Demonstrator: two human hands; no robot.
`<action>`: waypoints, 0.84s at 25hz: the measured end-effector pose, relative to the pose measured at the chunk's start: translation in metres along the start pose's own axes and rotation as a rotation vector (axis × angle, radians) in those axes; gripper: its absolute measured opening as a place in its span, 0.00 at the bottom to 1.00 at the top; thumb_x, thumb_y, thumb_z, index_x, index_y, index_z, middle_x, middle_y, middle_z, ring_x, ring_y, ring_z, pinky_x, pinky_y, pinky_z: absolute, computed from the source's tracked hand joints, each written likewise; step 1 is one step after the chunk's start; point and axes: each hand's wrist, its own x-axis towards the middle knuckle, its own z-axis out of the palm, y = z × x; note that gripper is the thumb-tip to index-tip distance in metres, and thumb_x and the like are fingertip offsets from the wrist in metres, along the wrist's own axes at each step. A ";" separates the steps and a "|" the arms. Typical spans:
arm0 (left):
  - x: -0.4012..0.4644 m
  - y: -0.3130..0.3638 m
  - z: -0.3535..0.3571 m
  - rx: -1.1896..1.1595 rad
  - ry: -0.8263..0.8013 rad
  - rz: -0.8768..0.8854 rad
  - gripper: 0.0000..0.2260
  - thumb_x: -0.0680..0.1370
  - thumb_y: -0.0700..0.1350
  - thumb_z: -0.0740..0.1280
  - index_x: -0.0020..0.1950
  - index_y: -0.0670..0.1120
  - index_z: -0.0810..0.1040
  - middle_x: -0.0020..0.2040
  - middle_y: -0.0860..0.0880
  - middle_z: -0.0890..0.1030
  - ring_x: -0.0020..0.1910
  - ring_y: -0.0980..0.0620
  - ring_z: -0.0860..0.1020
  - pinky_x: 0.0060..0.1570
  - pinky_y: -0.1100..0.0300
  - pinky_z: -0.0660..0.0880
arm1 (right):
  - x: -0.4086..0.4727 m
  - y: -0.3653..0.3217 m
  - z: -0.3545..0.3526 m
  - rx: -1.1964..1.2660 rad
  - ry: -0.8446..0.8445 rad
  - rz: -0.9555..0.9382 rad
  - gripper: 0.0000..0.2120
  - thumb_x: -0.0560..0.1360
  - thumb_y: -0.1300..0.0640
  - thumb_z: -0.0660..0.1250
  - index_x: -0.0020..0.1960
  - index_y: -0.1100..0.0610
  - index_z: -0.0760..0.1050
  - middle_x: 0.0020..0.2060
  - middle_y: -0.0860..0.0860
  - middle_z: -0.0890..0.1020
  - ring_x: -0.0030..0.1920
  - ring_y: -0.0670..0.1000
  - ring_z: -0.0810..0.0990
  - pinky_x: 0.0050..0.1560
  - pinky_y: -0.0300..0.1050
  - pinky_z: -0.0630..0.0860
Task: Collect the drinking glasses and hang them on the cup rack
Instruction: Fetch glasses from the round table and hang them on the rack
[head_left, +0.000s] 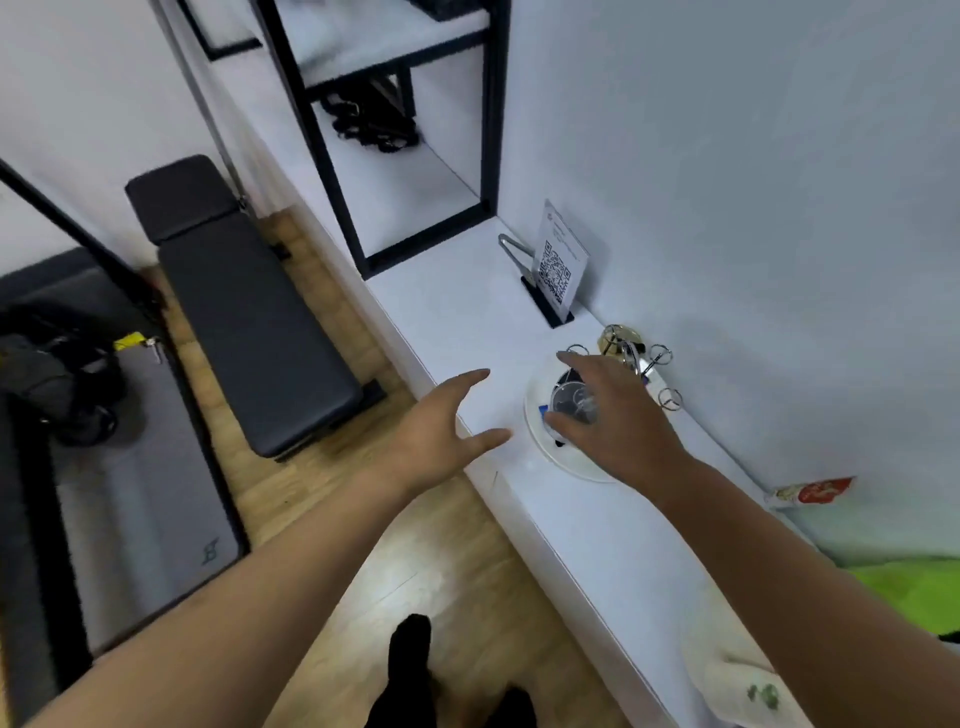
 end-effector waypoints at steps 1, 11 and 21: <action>-0.016 0.007 -0.017 0.018 0.041 0.003 0.37 0.74 0.64 0.74 0.80 0.57 0.65 0.78 0.59 0.69 0.75 0.59 0.67 0.73 0.61 0.64 | -0.001 -0.019 -0.002 0.011 -0.051 -0.053 0.35 0.74 0.45 0.77 0.77 0.46 0.69 0.66 0.49 0.77 0.68 0.52 0.74 0.67 0.54 0.73; -0.171 0.080 -0.188 0.123 0.381 -0.029 0.32 0.78 0.62 0.69 0.80 0.54 0.66 0.77 0.56 0.71 0.76 0.56 0.69 0.74 0.50 0.69 | -0.029 -0.208 -0.038 0.014 -0.168 -0.438 0.33 0.79 0.35 0.66 0.80 0.41 0.62 0.77 0.46 0.70 0.77 0.50 0.66 0.72 0.52 0.69; -0.374 0.086 -0.292 0.088 0.672 -0.072 0.28 0.79 0.61 0.69 0.78 0.57 0.68 0.74 0.58 0.74 0.73 0.61 0.70 0.71 0.56 0.71 | -0.138 -0.396 -0.021 0.158 -0.202 -0.710 0.31 0.80 0.35 0.64 0.80 0.39 0.63 0.77 0.44 0.69 0.77 0.48 0.68 0.74 0.53 0.69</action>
